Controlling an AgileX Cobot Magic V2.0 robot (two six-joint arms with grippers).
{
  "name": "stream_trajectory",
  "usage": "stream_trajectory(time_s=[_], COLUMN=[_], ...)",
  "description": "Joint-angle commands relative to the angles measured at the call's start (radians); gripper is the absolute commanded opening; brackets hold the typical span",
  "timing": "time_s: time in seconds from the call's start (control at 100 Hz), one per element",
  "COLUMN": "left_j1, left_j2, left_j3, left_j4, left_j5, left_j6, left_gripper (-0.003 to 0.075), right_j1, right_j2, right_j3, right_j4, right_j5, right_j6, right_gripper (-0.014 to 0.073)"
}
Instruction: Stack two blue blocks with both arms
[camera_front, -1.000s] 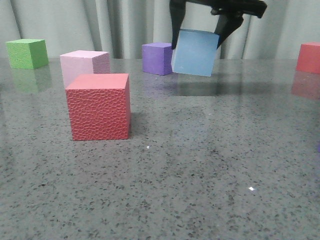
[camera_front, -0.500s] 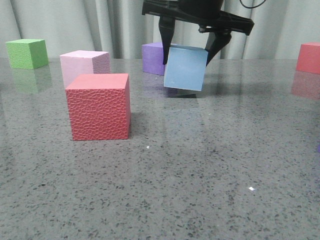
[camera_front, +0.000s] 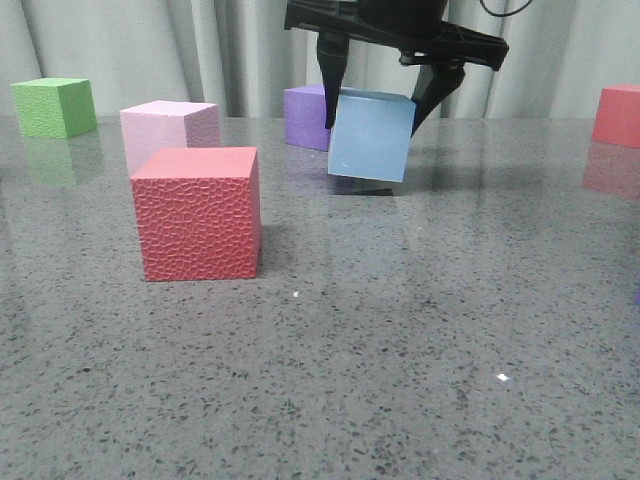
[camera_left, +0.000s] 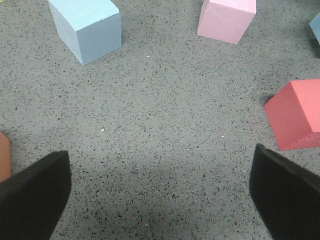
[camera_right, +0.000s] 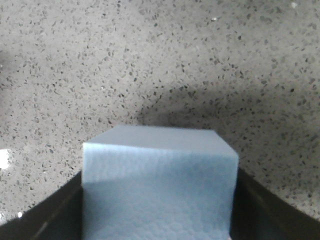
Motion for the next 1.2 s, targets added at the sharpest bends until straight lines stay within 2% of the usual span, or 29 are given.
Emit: stream_trajectory(time_s=[0.0, 0.47, 0.8, 0.96, 1.19], left_j1=[0.002, 0.002, 0.002, 0.002, 0.002], left_j2=[0.006, 0.006, 0.006, 0.006, 0.006], left_j3=[-0.034, -0.034, -0.034, -0.034, -0.034], left_j4=[-0.012, -0.012, -0.012, -0.012, -0.012], left_j5=[-0.060, -0.060, -0.060, -0.060, -0.060], left_j6=[-0.001, -0.001, -0.001, -0.001, -0.001], left_gripper=[0.0692, 0.0692, 0.0692, 0.0692, 0.0692], right_j1=[-0.003, -0.003, -0.003, -0.003, -0.005], right_j2=[-0.050, -0.054, -0.062, -0.090, -0.143], right_j3=[-0.032, -0.034, -0.174, -0.240, -0.249], right_j4=[0.000, 0.000, -0.047, -0.056, -0.122], right_j5=[-0.041, -0.046, 0.066, 0.081, 0.079], right_j6=[-0.002, -0.011, -0.015, -0.053, -0.140], right_gripper=[0.0530, 0.0530, 0.0530, 0.0530, 0.0530])
